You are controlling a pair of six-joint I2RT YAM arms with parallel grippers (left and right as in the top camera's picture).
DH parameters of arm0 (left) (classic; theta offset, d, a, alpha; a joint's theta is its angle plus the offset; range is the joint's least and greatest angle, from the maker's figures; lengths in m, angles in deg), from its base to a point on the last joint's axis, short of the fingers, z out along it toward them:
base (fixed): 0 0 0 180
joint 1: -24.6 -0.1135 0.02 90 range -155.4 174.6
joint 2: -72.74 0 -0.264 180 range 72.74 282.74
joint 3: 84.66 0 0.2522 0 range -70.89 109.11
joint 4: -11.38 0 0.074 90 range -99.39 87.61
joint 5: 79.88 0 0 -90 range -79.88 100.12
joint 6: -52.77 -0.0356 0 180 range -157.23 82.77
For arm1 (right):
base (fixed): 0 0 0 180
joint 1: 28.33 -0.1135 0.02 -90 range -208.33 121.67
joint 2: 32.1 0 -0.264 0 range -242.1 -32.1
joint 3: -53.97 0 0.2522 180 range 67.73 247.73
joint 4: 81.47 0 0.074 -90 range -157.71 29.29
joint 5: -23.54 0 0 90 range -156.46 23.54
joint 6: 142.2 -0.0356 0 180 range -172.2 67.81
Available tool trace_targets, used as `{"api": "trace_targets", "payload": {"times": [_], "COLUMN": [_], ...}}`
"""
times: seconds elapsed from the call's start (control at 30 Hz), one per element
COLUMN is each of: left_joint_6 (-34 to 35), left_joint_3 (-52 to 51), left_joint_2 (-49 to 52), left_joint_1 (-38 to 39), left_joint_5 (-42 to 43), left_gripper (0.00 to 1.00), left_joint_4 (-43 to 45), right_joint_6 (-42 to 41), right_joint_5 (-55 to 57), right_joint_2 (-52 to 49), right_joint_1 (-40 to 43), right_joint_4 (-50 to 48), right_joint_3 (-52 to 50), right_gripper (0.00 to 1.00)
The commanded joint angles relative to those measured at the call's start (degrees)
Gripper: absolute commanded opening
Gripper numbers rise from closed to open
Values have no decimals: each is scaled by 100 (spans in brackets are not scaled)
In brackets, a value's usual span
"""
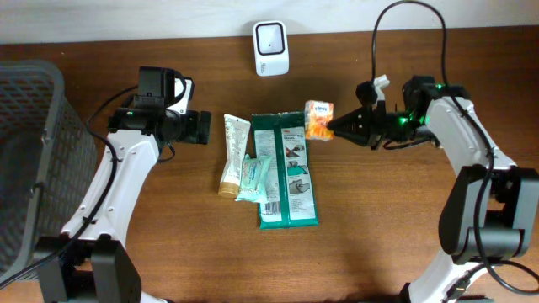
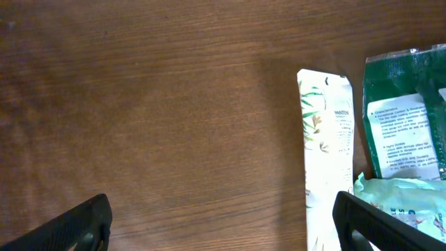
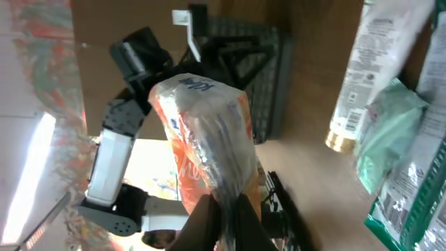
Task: Scan the item barcode
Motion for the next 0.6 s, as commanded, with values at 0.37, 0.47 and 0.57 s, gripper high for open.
{"api": "trace_targets", "payload": {"times": [0.37, 0.47, 0.57], "left_joint_6": [-70, -70, -70], "left_joint_3": [61, 61, 61], "left_joint_2": [-26, -26, -26], "left_joint_1": [-9, -9, -9], "left_joint_5": [2, 2, 2], "left_gripper": [99, 99, 99], "left_joint_4": [-7, -7, -7], "right_joint_6": [-1384, -2452, -2544], "right_joint_5": [2524, 5936, 7381], "right_joint_2": [260, 251, 116], "right_joint_1": [-24, -225, -610], "right_joint_4": [-1388, -1458, -1349], "right_joint_3": [223, 188, 179], "right_gripper": [4, 4, 4]}}
